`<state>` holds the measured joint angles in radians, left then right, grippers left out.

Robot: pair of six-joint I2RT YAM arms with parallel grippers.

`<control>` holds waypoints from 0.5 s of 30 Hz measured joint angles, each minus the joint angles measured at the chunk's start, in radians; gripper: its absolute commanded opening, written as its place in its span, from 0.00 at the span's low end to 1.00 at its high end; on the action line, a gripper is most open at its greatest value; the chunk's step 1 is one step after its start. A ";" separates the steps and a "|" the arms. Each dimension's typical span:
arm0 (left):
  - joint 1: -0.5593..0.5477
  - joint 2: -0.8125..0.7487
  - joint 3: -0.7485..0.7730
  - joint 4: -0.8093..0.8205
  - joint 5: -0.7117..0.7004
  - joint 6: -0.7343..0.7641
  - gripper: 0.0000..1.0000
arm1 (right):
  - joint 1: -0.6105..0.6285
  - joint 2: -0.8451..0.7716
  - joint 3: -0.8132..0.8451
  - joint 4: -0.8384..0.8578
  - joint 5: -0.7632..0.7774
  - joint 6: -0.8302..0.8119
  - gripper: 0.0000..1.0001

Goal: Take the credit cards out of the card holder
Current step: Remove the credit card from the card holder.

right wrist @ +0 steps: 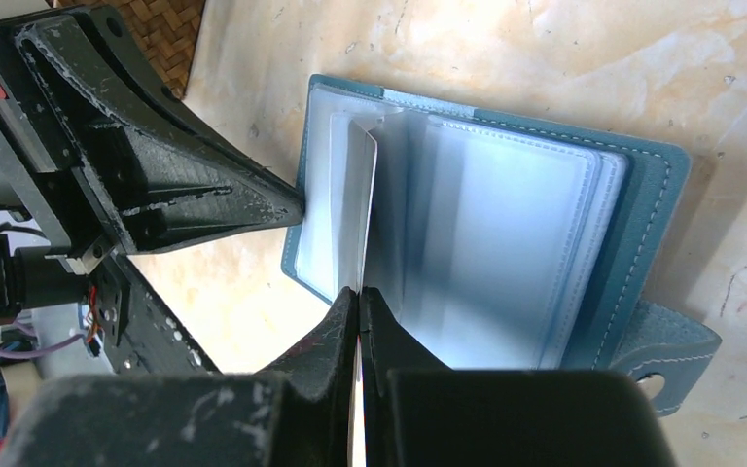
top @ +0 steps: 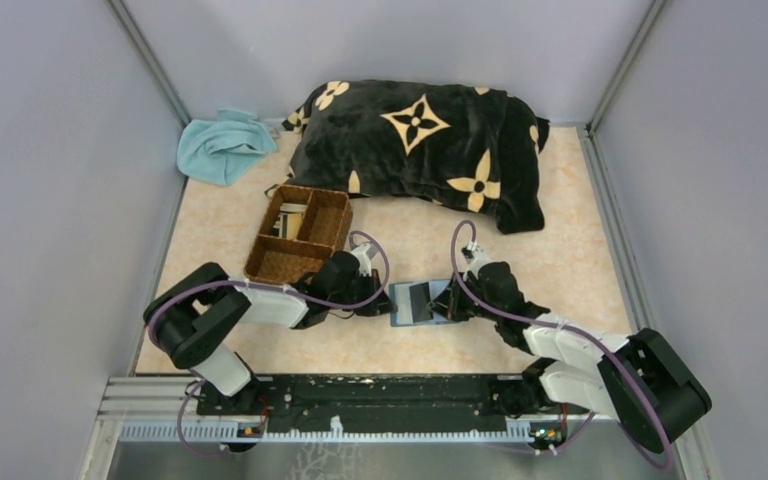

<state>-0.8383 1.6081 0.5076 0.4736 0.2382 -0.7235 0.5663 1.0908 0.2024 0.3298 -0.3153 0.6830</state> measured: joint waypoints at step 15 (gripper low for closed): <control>0.000 0.004 0.000 0.007 0.006 -0.002 0.00 | -0.034 -0.054 0.000 -0.066 0.004 -0.020 0.00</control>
<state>-0.8383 1.6119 0.5076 0.4805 0.2443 -0.7258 0.5323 1.0367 0.2024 0.2642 -0.3111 0.6628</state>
